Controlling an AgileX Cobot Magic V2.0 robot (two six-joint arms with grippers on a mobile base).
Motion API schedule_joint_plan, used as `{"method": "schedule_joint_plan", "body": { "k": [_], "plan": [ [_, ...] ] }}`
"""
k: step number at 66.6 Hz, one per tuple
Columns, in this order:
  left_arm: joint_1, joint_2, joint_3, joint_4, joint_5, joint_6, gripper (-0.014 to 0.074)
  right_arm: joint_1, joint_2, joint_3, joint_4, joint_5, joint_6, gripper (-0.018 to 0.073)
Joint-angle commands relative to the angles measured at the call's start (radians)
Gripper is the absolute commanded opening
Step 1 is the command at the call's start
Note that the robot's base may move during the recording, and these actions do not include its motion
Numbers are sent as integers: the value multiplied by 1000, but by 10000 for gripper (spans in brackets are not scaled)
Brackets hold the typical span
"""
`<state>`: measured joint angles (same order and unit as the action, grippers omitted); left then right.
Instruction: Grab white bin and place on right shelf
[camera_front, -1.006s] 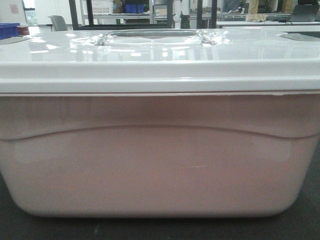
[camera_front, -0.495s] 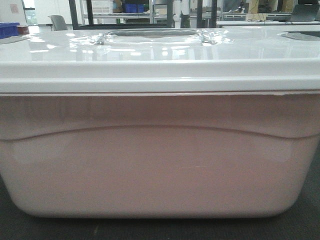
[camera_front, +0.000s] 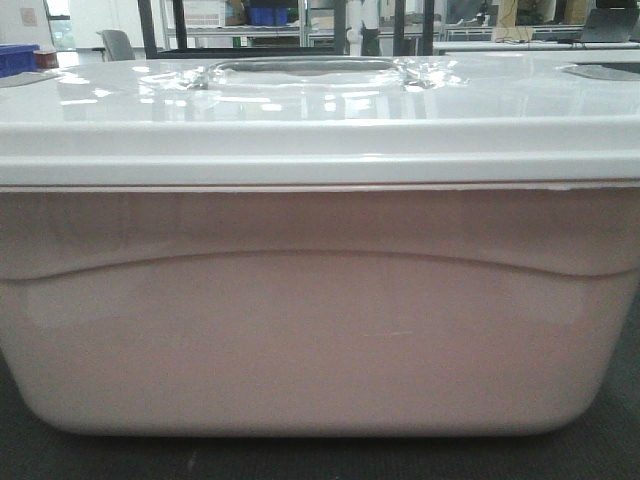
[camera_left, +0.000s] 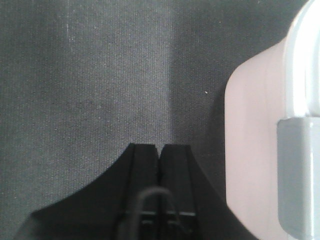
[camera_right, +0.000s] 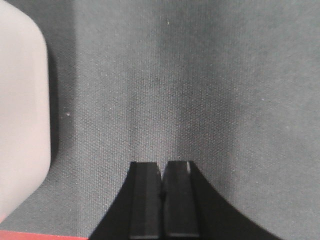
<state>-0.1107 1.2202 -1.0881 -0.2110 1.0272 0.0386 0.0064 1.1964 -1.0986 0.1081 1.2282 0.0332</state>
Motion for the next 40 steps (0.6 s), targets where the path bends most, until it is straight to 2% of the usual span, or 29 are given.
{"method": "schedule_joint_plan", "body": {
  "k": [1,12,16,22,28,31,33,40],
  "plan": [
    [-1,-20,-34,-8,-56,0,-126,-1,-16,-34,13,-40,-12,55],
    [-1,-20,-34,-8,-66,0,-120,-1,-16,-34,13,-43,-12,55],
    [-1,-20,-34,-8,-66,0,-85,-1,-16,-34,13,-42,-12,57],
    [-1,-20,-34,-8,-66,0,31,-1,-16,-34,13,-43,-12,57],
    [-1,-20,-34,-8,-64,0,219,-1,-16,-34,13,-52,-12,85],
    [-1,-20,-34,-8,-64,0,334,-1,-16,-34,13,-59,-12,168],
    [-1,-20,-34,-6,-62,0,381,-1,-16,-34,13,-67,-12,230],
    [-1,-20,-34,-2,-44,0,471,-1,-16,-34,13,-96,-12,534]
  ]
}}
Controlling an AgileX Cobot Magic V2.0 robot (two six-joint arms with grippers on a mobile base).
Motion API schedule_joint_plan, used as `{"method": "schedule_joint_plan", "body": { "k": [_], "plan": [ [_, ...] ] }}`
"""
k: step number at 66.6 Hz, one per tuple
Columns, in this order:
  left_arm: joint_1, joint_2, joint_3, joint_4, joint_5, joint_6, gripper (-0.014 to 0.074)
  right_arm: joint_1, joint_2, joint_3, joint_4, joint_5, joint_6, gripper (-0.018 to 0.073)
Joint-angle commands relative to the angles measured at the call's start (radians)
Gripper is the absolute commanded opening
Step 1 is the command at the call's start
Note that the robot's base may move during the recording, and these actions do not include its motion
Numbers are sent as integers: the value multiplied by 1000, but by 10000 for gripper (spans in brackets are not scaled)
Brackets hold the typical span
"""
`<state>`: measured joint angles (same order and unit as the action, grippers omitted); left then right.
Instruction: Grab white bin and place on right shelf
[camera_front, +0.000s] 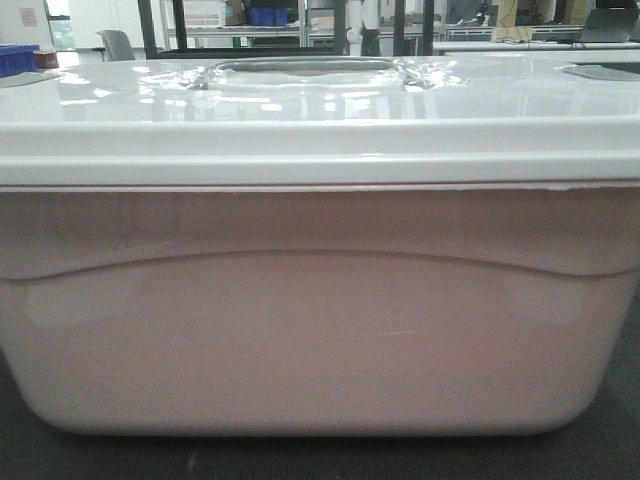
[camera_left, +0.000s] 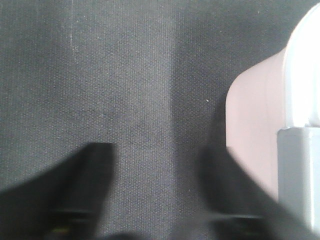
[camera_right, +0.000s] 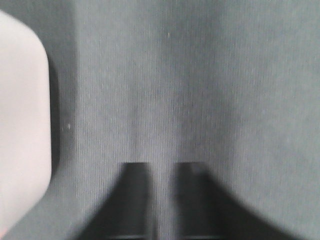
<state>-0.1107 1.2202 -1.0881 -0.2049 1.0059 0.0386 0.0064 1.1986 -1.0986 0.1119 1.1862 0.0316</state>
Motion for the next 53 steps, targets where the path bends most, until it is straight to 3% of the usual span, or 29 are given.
{"method": "schedule_joint_plan", "body": {
  "k": [1,4,20,38,44,53],
  "plan": [
    [-1,-20,-34,-9,-20,0,474,-1,-18,-34,9,-54,-10,574],
    [-1,-20,-34,-9,-17,0,474,-1,-18,-34,9,-52,-9,650],
    [-1,-20,-34,-9,-26,0,474,-1,-15,-35,16,-29,-9,610],
    [-1,-20,-137,-63,83,18,474,-8,-15,-148,117,25,-55,610],
    [19,-20,-163,-167,83,74,474,-30,-13,-170,155,20,-72,610],
    [119,8,-155,-501,135,259,474,-113,19,-167,321,25,-174,610]
  ]
}}
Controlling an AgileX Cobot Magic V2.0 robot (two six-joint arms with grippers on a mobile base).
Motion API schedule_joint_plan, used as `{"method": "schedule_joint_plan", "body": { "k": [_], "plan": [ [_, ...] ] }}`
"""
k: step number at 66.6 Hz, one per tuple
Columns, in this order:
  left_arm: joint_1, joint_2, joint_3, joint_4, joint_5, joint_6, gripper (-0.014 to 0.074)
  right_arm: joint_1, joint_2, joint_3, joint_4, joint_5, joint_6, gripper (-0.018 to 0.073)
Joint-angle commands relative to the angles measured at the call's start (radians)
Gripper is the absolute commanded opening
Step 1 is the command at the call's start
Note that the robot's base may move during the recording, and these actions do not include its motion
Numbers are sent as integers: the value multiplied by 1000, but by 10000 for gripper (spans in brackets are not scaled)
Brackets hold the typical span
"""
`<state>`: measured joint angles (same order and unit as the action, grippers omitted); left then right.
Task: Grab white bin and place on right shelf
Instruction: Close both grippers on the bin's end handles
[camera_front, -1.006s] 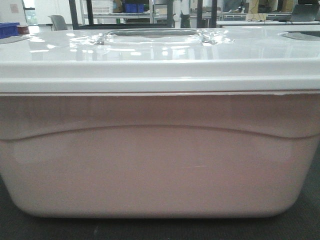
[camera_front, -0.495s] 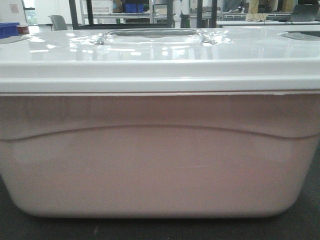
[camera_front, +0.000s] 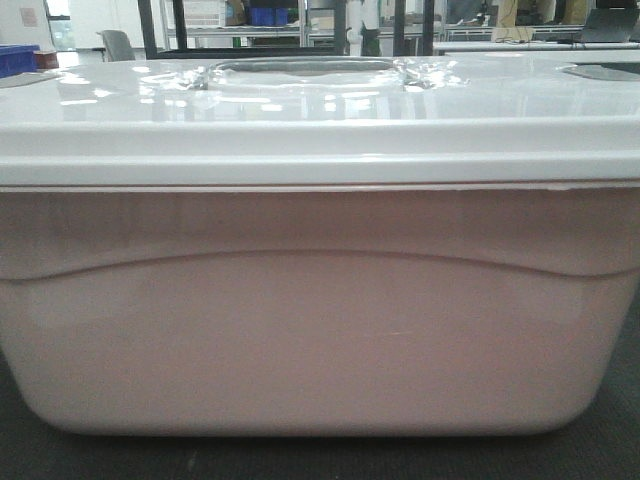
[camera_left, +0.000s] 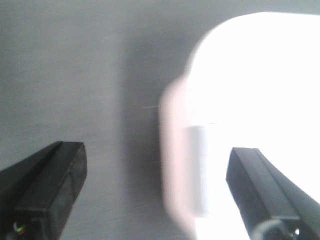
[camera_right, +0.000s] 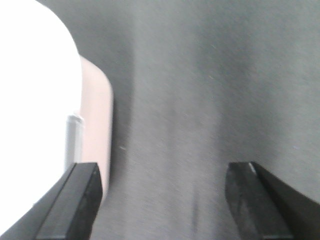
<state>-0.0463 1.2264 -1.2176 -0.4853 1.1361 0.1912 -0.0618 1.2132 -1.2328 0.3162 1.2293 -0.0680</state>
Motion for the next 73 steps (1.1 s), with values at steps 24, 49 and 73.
{"method": "schedule_joint_plan", "body": {
  "k": [24,49,73],
  "plan": [
    [242,94,124,-688,163,453,474,-218,139,60,605,104,-403,610],
    [256,94,369,-801,179,632,474,-218,139,292,809,104,-576,610],
    [239,94,369,-769,181,620,473,-203,139,332,842,105,-602,610]
  ]
}}
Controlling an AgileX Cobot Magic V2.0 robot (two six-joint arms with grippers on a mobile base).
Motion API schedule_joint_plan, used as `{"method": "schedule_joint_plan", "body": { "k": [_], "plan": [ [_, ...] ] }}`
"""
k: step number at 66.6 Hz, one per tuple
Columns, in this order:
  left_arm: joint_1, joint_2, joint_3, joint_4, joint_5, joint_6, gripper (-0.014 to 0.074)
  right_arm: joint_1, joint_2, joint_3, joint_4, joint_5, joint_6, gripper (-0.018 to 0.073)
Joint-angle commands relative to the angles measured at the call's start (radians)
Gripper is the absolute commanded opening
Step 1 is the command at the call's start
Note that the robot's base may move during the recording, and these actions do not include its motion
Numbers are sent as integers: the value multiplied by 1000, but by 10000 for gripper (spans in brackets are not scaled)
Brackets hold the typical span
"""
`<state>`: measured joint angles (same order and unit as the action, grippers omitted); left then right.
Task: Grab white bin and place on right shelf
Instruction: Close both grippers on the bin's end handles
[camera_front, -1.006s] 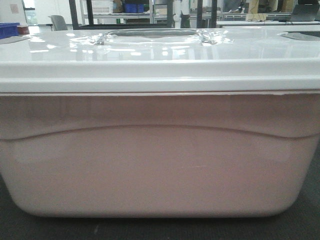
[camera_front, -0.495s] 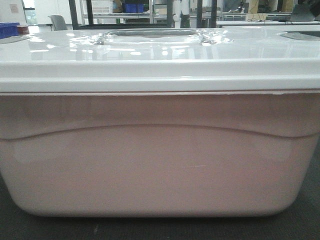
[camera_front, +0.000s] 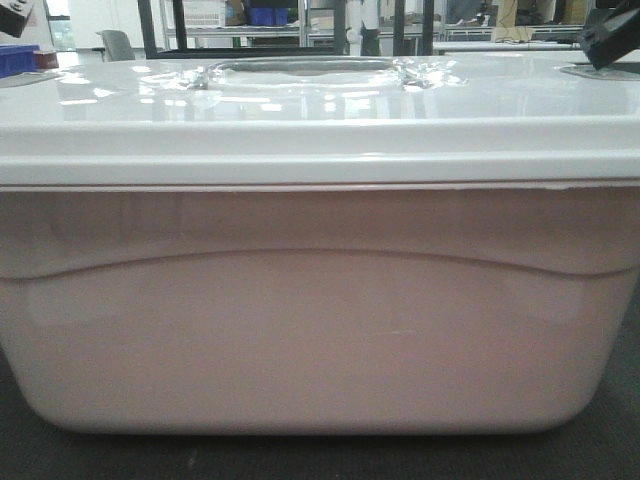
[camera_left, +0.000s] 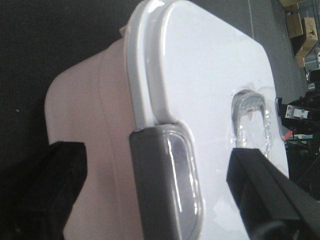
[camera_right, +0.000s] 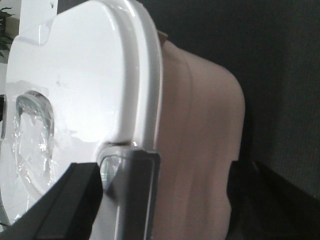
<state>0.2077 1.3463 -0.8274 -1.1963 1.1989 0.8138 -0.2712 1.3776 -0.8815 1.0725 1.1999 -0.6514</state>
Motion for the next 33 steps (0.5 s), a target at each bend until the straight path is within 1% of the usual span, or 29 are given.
{"method": "schedule_joint_plan", "body": {
  "k": [1,9,20,26,33],
  "plan": [
    [-18,-26,-21,-58,118,-3,473,9,-26,-19,86,135,-19,610],
    [-68,-26,-21,-60,109,-3,474,48,-26,-19,88,135,-20,610],
    [-116,-26,-21,-64,47,-21,473,90,-26,-19,89,135,-21,610],
    [-129,-26,-21,-75,42,-21,473,100,-26,-19,89,135,-20,610],
    [-128,-26,-21,-96,44,-21,473,107,-26,-19,91,135,-17,610]
  ]
}}
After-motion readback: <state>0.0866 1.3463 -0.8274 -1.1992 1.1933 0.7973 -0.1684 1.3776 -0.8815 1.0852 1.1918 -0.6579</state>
